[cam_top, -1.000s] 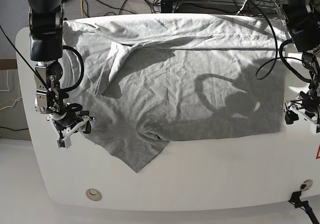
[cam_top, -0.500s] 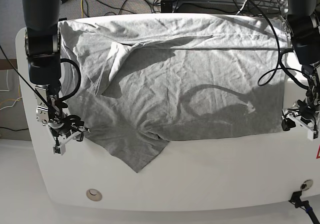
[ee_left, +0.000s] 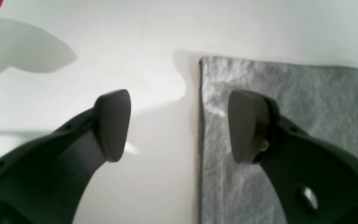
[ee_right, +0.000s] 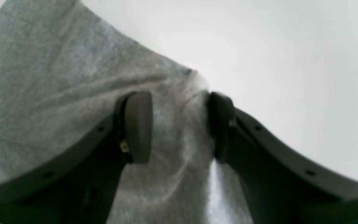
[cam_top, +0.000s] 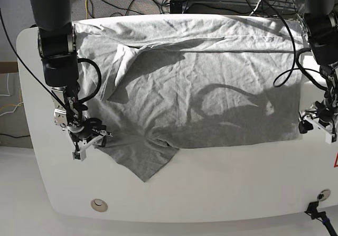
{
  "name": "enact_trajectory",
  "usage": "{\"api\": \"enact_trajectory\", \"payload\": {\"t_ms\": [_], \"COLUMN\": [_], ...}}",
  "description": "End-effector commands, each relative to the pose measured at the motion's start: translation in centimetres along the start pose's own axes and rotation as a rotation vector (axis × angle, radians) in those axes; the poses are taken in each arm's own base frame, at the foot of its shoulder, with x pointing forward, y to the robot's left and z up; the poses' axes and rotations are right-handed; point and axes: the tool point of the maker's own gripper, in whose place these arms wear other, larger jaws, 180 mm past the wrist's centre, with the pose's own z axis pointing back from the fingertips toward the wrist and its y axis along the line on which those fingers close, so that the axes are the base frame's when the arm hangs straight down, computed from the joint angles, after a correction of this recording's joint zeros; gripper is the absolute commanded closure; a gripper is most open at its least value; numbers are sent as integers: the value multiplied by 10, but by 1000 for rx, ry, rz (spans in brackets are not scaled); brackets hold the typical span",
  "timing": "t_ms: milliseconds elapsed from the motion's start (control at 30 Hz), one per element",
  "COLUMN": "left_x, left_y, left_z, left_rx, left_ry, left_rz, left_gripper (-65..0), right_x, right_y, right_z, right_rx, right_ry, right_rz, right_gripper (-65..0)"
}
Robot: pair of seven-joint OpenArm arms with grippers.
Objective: Fold the T-shirt properly
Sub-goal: 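Move both grippers down along the shirt sides to the hem corners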
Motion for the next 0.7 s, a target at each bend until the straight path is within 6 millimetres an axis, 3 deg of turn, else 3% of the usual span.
{"api": "enact_trajectory", "payload": {"t_ms": [0,167,333,467,667], "left_x": [27,21,21,24,28], "left_y": [10,11,11,10,-19], "left_z": [8,8,8,7,-11], "left_rx": [17,19,19,18,-31], "left_ry": [-66,-56,-57,-70,-54], "left_rz": [-11,-12,-10,-11,-86], "left_gripper": [-461,-461,-461,-461,-461], "right_x": [16,9,6,5,-7], "right_y": [4,4,0,-5,-9], "right_z": [1,1,1,3,4], "right_rx": [14,15,4,-1,-6], "right_ry": [-27,-18,-37,-40,-21], "right_rz": [5,2,-1,3,2], "right_gripper": [-285,-254,0,0,0]}}
